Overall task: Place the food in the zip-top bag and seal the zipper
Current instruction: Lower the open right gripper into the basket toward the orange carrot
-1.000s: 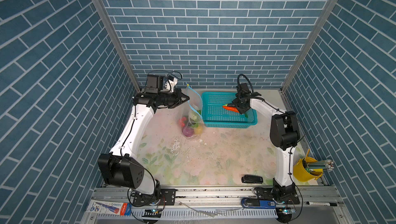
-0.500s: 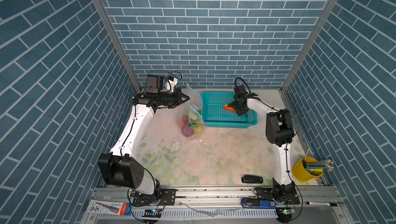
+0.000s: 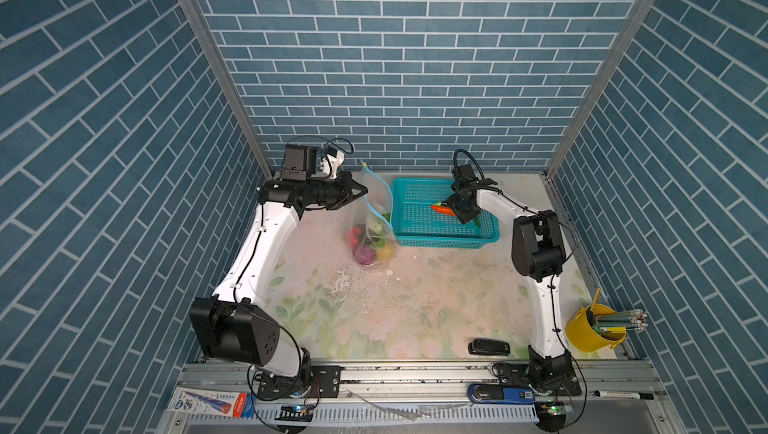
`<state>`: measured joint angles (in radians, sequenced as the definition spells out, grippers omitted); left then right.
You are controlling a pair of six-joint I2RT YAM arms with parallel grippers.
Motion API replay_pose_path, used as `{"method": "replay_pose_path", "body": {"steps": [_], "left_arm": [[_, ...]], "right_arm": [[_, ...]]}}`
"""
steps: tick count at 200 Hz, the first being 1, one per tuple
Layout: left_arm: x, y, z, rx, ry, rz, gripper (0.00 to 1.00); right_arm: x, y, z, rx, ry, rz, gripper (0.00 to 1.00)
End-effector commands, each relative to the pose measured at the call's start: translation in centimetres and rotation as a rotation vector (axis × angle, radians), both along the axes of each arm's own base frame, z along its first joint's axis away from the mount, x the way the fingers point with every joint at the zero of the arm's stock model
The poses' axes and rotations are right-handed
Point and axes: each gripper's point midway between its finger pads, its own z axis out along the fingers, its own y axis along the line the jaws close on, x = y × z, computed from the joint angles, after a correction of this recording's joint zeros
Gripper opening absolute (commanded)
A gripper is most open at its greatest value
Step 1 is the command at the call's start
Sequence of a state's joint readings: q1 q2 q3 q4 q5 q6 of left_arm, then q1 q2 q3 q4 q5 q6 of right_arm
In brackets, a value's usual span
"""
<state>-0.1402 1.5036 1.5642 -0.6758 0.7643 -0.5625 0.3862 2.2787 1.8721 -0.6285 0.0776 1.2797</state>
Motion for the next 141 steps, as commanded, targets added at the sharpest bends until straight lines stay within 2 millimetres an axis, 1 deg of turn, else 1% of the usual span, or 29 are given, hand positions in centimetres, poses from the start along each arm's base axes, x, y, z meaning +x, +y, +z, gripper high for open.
{"method": "replay_pose_path", "body": {"steps": [1,16,84,125,141], "left_arm": [[0.0,0.1,0.4,0.003,-0.025,-0.007,0.0],[0.0,0.1,0.4,0.002,-0.024,-0.007,0.0],[-0.5,0.3,0.6,0.001,-0.032,-0.001,0.0],[-0.7,0.3,0.8,-0.001,-0.041,-0.001,0.0],[-0.7,0.3,0.8,-0.001,-0.041,-0.001,0.0]], "right_arm": [[-0.8,0.6,-1.3,-0.017,0.05,0.035,0.58],[-0.9,0.9,-1.4,-0.015,0.051,0.053,0.57],[-1.2,2.5,-0.2,-0.014,0.004,0.143,0.42],[-2.5,3.5,-0.2,-0.017,0.002,0.23,0.36],[-2.9,4.0,0.5,-0.018,-0.014,0.26,0.34]]}}
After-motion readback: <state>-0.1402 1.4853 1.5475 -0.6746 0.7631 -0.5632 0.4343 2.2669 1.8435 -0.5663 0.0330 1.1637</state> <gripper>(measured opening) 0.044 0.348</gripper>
